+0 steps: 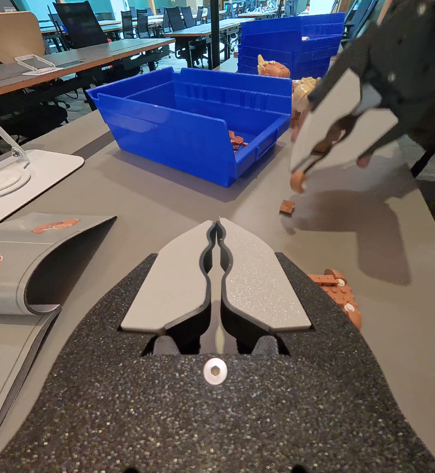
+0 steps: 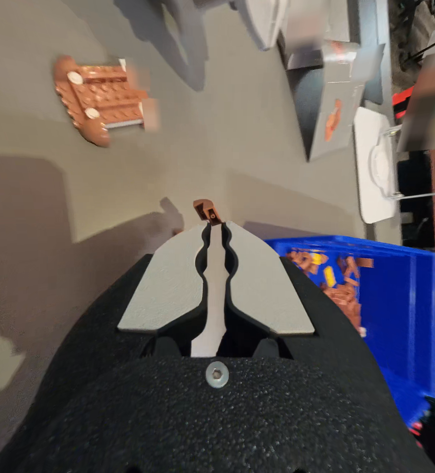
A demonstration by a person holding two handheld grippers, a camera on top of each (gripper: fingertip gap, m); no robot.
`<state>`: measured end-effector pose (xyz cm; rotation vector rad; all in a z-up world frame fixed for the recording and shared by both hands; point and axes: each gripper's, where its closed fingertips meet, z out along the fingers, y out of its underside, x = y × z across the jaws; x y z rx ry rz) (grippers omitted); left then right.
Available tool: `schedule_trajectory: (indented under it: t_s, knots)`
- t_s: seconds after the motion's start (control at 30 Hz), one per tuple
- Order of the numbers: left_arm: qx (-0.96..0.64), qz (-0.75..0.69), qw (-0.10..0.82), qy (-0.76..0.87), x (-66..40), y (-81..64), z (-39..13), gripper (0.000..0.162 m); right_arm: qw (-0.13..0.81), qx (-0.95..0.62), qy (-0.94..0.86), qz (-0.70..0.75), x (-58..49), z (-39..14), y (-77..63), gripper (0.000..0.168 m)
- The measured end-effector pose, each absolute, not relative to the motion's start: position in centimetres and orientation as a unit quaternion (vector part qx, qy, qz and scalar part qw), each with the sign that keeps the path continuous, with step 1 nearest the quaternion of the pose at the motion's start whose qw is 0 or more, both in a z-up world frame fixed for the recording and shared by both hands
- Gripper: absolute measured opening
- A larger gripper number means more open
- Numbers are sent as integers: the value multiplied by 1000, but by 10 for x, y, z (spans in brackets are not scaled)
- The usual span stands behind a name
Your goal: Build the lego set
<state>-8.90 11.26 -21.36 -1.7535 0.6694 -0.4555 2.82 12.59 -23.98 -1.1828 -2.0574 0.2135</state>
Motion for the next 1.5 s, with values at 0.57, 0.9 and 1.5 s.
schedule_trajectory:
  t_s: [0.57,0.9,1.5]
  knots:
    - [-757,-219,544,289,-84,110,-229,0,377,-519,-742,195,18,-282,79,28]
    - [-765,-235,518,303,-75,106,-241,7,347,-528,-755,177,17,-292,86,32]
    - [-734,-266,541,314,-62,96,-220,8,338,-563,-669,349,-7,-251,76,7]
